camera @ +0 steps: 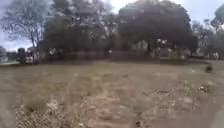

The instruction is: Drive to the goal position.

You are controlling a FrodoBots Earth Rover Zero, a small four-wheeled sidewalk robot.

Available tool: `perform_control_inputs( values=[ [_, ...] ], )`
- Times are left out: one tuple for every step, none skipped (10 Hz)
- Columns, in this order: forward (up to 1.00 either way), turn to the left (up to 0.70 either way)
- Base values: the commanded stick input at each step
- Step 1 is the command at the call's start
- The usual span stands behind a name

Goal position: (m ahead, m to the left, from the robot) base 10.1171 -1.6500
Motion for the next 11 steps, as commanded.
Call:
perform_control_inputs(
  values=[
    [0.70,0.00],
    [0.70,0.00],
    [0.70,0.00],
    [0.70,0.00],
    [0.70,0.00],
    [0.70,0.00],
    [0.70,0.00],
    [0.70,-0.16],
    [0.70,-0.35],
    [0.70,-0.35],
    [0.70,-0.35]
  ],
)
